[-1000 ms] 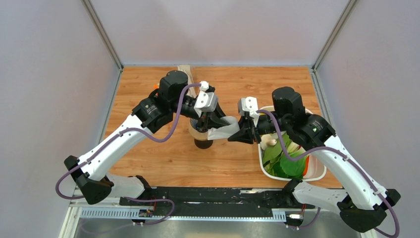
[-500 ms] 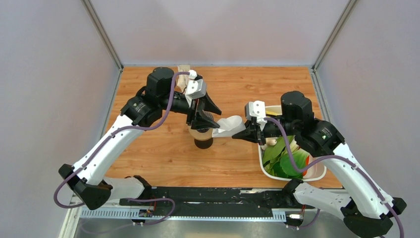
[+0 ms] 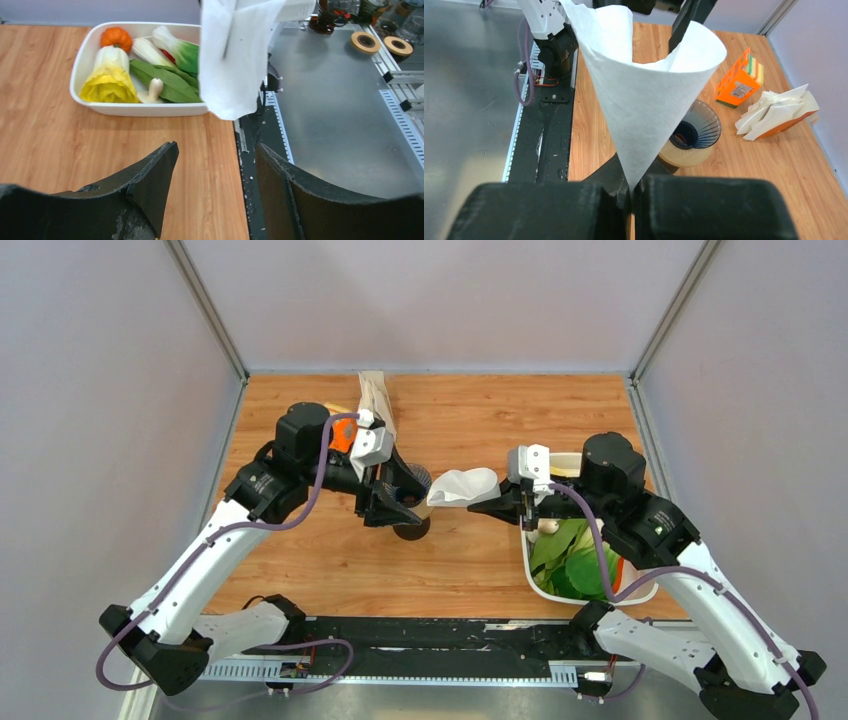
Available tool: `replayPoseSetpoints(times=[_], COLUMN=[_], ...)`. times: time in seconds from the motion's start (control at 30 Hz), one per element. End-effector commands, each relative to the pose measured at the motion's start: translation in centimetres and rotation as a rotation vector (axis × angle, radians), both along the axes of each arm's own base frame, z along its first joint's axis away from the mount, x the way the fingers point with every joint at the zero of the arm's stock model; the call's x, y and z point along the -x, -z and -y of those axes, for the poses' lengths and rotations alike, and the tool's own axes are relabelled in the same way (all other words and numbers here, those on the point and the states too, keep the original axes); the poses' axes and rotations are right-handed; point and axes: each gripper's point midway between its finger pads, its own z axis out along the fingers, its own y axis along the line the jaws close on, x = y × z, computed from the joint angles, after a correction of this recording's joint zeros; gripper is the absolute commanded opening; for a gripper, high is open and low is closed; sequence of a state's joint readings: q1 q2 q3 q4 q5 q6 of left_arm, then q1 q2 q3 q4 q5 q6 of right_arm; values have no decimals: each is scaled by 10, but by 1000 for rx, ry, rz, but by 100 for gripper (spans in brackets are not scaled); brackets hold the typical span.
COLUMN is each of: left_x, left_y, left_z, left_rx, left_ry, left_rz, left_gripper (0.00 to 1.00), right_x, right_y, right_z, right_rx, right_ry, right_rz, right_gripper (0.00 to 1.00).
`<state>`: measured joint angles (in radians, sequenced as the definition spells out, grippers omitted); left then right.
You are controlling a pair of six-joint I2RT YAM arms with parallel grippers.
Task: Place the coffee filter in the dripper
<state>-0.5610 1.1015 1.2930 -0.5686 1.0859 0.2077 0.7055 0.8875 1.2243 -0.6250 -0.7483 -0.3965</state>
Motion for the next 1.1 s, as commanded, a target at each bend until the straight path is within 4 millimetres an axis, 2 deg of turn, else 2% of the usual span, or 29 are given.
replayPoseSetpoints(times=[0.0, 0.13, 0.3, 0.37, 0.4, 0.43, 0.47, 0.53, 0.57, 0.63, 0.67, 0.7, 0.73, 0.83, 0.87, 0.93, 1.07], left_x=[11, 23, 21, 23, 25, 26, 26, 31, 34, 39, 42, 42, 39, 26, 30, 26, 19], left_y=[-26, -39, -55, -57, -57, -56, -53, -48, -45, -39, -34, -32, -28, -32, -37, -44, -66], left_z=[13, 29, 35, 36, 35, 35, 34, 31, 28, 22, 17, 13, 4, -23, -29, -33, -27], left_rx=[114, 161, 235, 242, 241, 239, 230, 215, 197, 159, 115, 104, 69, 66, 54, 39, 67], left_ry=[10, 48, 18, 28, 35, 39, 38, 52, 57, 75, 71, 72, 45, -17, -25, -44, -61], left_rz=[11, -22, -51, -56, -53, -40, -42, -32, -41, -2, -27, 21, -4, 21, 33, 96, 78], left_gripper=[69, 69, 69, 58, 40, 27, 8, 1, 1, 32, 59, 64, 68, 69, 70, 70, 70], right_x=[4, 0, 3, 4, 4, 3, 3, 3, 4, 7, 9, 12, 16, 26, 28, 30, 27], right_y=[-18, -22, -23, -25, -25, -26, -26, -26, -25, -25, -24, -22, -19, -3, 3, 11, 20], right_z=[-11, -15, -17, -17, -16, -16, -15, -13, -12, -9, -7, -5, -3, 3, 5, 5, -2], right_rx=[-88, -123, -139, -146, -148, -150, -151, -152, -152, -152, -148, -141, -128, -77, -61, -44, -18], right_ry=[-52, -46, -72, -73, -71, -65, -59, -49, -49, -53, -58, -67, -81, -124, -134, -154, -181], right_rz=[23, 30, 27, 36, 40, 43, 45, 51, 57, 80, 92, 107, 118, 139, 143, 145, 108], right_gripper=[0, 0, 0, 0, 0, 0, 0, 0, 0, 0, 0, 0, 0, 0, 0, 0, 1])
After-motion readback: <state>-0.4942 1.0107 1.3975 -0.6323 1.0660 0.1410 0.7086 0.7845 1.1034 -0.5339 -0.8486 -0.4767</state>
